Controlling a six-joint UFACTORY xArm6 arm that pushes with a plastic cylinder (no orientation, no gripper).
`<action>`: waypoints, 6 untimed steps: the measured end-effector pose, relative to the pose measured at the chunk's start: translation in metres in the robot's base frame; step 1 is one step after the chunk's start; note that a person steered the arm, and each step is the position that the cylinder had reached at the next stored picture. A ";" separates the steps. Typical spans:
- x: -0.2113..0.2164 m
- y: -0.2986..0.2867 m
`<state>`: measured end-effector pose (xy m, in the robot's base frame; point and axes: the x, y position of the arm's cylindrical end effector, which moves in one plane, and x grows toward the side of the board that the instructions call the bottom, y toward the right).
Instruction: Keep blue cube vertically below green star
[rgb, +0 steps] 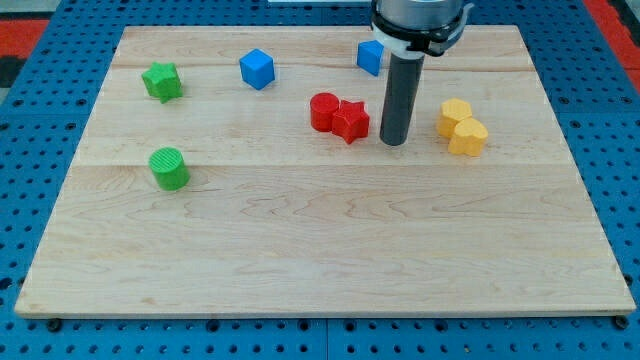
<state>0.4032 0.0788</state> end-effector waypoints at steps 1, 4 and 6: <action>-0.023 -0.003; -0.046 -0.089; -0.054 -0.068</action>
<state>0.3495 0.0110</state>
